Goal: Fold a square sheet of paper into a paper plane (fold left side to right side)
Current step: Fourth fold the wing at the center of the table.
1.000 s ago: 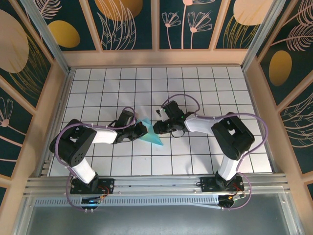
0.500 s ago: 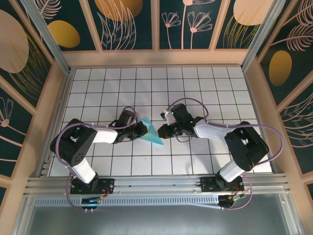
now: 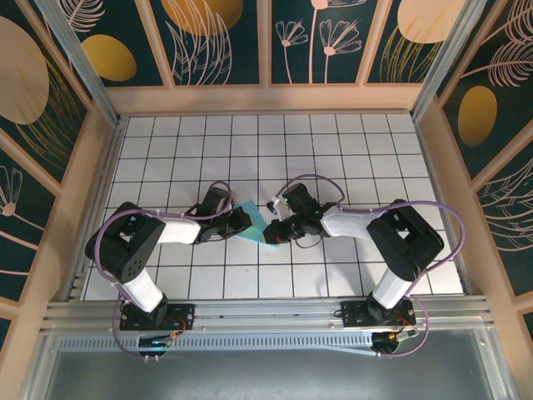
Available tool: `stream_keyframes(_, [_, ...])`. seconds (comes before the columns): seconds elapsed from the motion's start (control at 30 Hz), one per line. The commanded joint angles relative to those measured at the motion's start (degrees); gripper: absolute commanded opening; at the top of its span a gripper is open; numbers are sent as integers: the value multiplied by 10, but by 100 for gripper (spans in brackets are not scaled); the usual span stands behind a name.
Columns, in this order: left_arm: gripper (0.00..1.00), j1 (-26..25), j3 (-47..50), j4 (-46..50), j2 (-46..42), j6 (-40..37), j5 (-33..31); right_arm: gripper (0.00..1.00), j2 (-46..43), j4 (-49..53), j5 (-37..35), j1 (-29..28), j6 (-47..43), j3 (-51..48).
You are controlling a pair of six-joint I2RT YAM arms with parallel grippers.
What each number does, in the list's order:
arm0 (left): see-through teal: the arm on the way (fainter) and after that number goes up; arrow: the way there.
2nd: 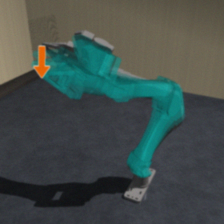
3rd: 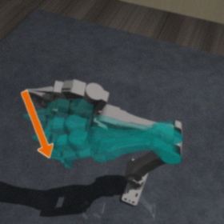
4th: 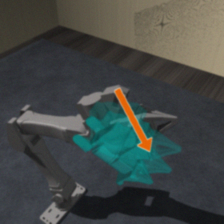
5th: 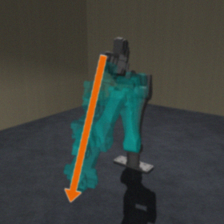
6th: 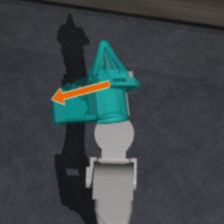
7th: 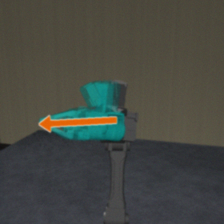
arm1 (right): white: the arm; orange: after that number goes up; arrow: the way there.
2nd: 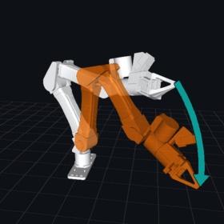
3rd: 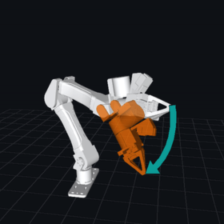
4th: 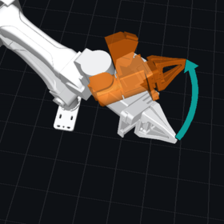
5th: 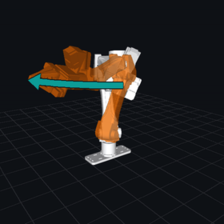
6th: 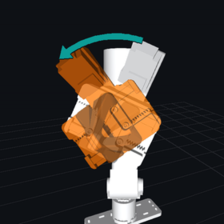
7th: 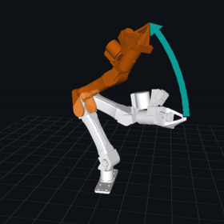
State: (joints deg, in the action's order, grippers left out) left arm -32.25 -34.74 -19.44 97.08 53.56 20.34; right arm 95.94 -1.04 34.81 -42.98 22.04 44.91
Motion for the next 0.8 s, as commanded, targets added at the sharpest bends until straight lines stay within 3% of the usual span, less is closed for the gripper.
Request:
stream_keyframes(0.0, [7, 2, 11, 68, 23, -17, -45, 0, 12, -17, 8, -4, 14, -11])
stream_keyframes(0.77, [6, 2, 12, 71, 21, -20, -47, 0, 28, -20, -8, 0, 39, -36])
